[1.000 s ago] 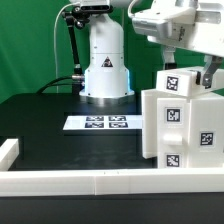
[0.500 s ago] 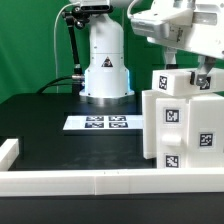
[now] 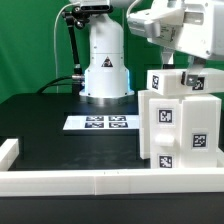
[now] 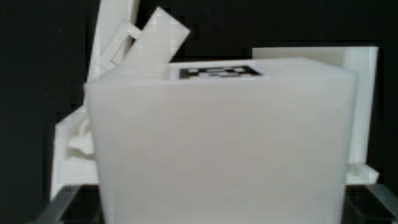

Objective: Assemble cabinet

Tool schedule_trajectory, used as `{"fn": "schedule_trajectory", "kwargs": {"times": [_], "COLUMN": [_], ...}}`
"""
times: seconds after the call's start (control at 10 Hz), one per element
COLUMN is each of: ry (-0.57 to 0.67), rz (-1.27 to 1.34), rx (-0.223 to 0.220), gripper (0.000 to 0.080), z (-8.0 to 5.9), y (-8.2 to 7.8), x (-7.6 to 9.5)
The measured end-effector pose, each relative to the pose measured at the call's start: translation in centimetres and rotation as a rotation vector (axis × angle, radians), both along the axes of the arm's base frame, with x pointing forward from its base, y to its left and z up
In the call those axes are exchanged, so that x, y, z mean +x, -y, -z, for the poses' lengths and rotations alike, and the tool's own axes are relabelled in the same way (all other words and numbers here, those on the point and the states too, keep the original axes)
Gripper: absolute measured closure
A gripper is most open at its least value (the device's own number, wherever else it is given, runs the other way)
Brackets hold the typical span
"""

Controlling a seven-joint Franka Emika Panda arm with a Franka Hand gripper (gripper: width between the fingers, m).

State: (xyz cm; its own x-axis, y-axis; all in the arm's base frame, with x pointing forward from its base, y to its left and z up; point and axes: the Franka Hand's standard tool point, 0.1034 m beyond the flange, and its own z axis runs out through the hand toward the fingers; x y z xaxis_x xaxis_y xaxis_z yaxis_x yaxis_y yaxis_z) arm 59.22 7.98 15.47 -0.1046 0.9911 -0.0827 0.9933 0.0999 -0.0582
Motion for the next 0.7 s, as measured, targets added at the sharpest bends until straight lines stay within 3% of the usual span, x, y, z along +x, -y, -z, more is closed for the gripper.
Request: {"fn": "schedule_trajectory", "kwargs": {"times": [0.2, 0.7], "ry": [0.013, 0.012], "rz": [0.316, 0.661], "rx": [-0.020, -0.044], "gripper": [0.0236, 0.0236], "z": [-0.10, -0.09], "y": [-0.01, -0.02], "x": [-0.36, -0.98]}}
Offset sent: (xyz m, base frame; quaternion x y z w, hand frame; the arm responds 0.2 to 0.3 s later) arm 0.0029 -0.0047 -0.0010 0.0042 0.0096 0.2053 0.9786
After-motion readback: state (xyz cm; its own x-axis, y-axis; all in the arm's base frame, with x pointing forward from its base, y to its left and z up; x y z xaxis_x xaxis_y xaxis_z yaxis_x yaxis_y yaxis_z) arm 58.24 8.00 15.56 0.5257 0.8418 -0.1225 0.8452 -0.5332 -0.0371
